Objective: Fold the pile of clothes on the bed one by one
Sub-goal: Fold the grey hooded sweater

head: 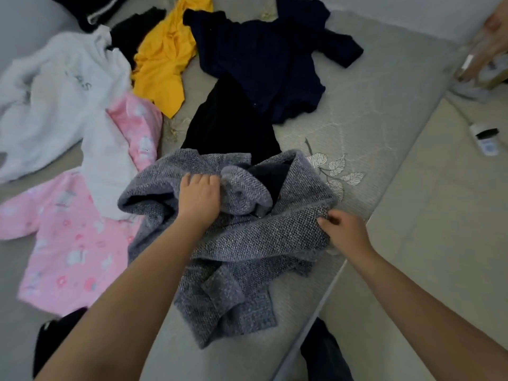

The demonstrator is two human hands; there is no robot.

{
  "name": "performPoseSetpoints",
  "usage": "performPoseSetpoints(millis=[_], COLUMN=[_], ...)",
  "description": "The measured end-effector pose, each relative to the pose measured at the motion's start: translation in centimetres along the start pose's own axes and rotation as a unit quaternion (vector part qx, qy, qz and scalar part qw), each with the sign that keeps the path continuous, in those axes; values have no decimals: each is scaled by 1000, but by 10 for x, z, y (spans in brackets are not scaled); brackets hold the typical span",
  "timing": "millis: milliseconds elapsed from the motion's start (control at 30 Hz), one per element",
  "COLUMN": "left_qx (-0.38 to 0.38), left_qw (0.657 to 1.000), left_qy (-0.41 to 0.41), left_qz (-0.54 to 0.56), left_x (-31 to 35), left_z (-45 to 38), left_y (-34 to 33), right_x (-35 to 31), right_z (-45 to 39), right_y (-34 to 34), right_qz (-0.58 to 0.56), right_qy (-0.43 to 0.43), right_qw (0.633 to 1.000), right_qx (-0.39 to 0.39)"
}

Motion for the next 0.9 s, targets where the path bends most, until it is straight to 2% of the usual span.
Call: performPoseSetpoints(millis=[67, 167, 267, 433, 500, 633, 767, 900], left_qx=[95, 156, 154, 101, 131, 268, 400, 526], left_qw=[991, 966, 957, 978, 970, 925, 876, 804], left_qy=[12, 86, 122, 86, 104, 175, 225, 271], left_qz=[94, 186, 213, 160, 177, 203, 150, 62], left_x=[-1, -8, -18, -41, -55, -75, -61, -45], left_z=[6, 20, 40, 111, 156, 278, 405, 517], left_y=[15, 32, 55, 116, 148, 226, 290, 345], right_x=[-3, -16, -47, -130, -159, -215, -263, -289], right_z=[4, 16, 29, 73, 104, 192, 309, 408], right_y=[0, 3, 9, 21, 31, 56, 90, 131], right_qz=[22, 61, 72, 109, 122, 89, 26, -14], right_qy=[-4, 4, 40, 162, 222, 359, 446, 500], right_qw=[1000, 998, 995, 975, 959, 918, 873, 828], right_qx=[16, 31, 57, 105, 124, 145, 194, 254])
Point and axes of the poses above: each hand's wrist, its own z-axis away from the middle knuckle, its own y-axis out of the back of the hand, x = y × z, the point moved 3 cm from there along -z, towards the middle knuckle, and after that the axes turned 6 degrees about -y, right-handed, at the moved point
